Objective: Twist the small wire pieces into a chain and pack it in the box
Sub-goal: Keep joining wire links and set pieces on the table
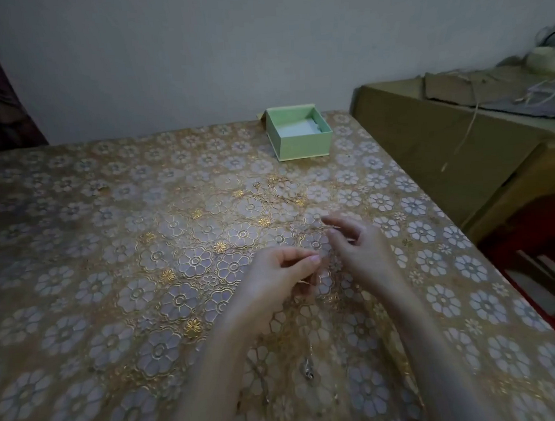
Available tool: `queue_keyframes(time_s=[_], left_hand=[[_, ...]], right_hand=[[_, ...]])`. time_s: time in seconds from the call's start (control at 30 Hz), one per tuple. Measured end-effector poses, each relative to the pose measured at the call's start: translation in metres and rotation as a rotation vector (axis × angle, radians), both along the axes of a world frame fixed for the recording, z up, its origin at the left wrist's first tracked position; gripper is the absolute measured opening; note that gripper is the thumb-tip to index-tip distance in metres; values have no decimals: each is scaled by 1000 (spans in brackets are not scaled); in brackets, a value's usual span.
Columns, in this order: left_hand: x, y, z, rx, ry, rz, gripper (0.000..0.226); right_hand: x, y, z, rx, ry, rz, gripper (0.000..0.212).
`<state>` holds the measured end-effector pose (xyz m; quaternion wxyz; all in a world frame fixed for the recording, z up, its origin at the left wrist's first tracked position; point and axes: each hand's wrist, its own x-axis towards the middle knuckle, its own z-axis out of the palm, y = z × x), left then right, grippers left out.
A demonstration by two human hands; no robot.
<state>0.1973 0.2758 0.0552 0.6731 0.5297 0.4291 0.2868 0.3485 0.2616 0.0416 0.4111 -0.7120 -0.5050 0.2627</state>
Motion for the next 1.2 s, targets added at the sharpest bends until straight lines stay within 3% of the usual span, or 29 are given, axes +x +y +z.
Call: queue_keyframes(time_s=[0.1,0.17,0.27,0.37,0.57,0.77,0.93,1.2], left_hand=[[-2,5,-2,36,0,16,14],[-3,10,-4,39,-30,54,15],[-4,14,-5,68,-62,120,14],[-6,10,-6,82,-100,137,11],[-13,11,-11,116,-78,84,4],[-11,10,-16,122,0,75,8],[-11,10,-12,193,-13,110,28],[-8,8,-9,169,-90,110,16]], right_hand=[[-3,2,1,20,-113,-25,22],[-4,1,6,43,0,-64,17],[-8,-5,16,-12,253,-39,33],[-21,-14,14,-67,371,50,42],[-18,-11,2,-24,480,102,20],[-13,-11,-2,14,531,200,6],[-13,-13,0,31,597,222,14],[-13,-12,-6,19,642,232,21]])
